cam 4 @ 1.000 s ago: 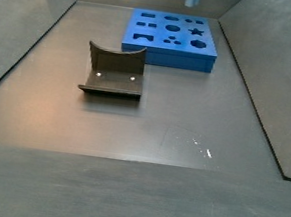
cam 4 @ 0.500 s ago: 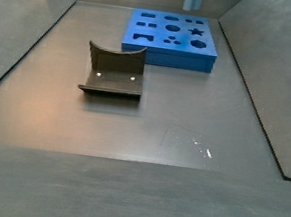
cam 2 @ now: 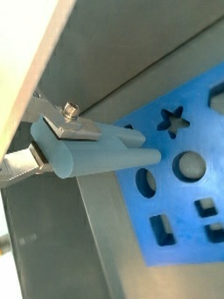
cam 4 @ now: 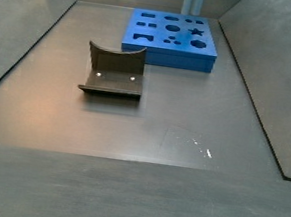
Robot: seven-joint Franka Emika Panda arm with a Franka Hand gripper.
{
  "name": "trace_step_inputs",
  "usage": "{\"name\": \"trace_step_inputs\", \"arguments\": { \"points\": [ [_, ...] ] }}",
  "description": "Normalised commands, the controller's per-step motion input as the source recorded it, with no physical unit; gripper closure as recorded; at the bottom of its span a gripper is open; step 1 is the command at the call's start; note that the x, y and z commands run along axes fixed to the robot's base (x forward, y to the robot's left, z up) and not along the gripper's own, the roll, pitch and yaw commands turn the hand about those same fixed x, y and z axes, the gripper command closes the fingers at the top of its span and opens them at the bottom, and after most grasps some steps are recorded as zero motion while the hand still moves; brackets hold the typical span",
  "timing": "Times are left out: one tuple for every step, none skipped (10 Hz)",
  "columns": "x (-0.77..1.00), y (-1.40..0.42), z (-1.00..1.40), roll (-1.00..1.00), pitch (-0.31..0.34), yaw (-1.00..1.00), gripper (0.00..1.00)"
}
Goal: Insert the square-circle object.
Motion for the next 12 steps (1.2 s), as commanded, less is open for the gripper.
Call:
{"name": "trace_step_inputs", "arguments": {
  "points": [
    [0.0,-0.07,-0.06,-0.12,-0.061,-0.99,1.0],
    [0.0,-0.06,-0.12,-0.17,-0.117,-0.94,1.0],
    [0.0,-0.1,-0.13,-0.17,-0.11,-0.9,1.0],
    [-0.06,-0.15,-0.19,-0.21,-0.12,-0.81,1.0],
    [-0.13,-0.17,-0.22,-0.26,-0.084,-0.72,1.0],
    [-0.32,-0.17,-0.05,-0.18,-0.06,-0.46,1.0],
    [-0.42,-0.07,-0.03,-0.12,-0.069,-0.34,1.0],
    [-0.44,0.0,-0.07,-0.07,-0.077,-0.25,1.0],
    [-0.26,-0.01,-0.14,0.0,-0.036,-0.27,1.0],
    [-0.08,-0.08,-0.29,-0.06,-0.021,-0.3,1.0],
    [0.0,-0.16,-0.35,-0.16,-0.01,-0.23,1.0],
    [0.02,-0.14,-0.33,-0.2,0.0,-0.1,1.0]
  ]
}}
